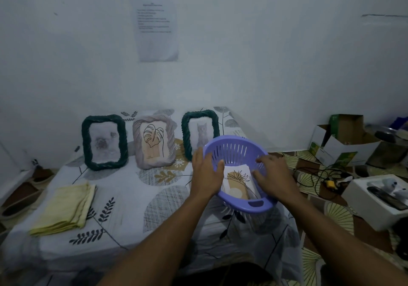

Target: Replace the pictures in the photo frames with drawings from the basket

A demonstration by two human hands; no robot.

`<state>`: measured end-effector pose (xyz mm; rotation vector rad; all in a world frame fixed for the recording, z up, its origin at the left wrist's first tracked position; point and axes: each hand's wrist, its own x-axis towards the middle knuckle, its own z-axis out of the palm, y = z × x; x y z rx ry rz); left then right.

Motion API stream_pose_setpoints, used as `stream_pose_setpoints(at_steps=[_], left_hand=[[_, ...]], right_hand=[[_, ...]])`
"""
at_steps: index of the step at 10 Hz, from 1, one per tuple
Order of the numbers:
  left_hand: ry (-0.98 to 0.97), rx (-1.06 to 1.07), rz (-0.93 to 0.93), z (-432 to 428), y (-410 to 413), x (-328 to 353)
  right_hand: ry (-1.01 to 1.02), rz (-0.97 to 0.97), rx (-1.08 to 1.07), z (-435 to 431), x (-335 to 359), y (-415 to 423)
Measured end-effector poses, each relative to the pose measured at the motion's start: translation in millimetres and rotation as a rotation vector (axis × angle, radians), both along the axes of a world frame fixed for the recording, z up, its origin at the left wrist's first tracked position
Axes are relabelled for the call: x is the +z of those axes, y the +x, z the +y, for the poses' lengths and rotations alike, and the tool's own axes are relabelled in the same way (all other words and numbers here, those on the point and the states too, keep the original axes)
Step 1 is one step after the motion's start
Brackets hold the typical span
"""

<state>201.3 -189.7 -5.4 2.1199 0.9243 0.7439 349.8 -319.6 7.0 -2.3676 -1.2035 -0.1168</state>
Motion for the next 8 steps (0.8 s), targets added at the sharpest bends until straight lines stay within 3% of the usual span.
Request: stream_pose_setpoints(at_steps=[1, 4, 6, 8], left_hand=[[-0.114, 0.014, -0.002, -4, 0, 1], [-0.087, -0.021, 0.031, -2, 14, -6], [-0.027, -0.109, 0.074, 21, -16, -8], [0.186, -0.079, 0.197, 63, -98, -5]], right_hand=[[-0.002, 0.018, 0.003, -2, 0, 1], [0.083, 0.04, -0.031, -5, -6, 13], [-0.017, -0.116, -0.007, 4, 8, 0], [0.083, -0.056, 0.276, 47, 25, -69]])
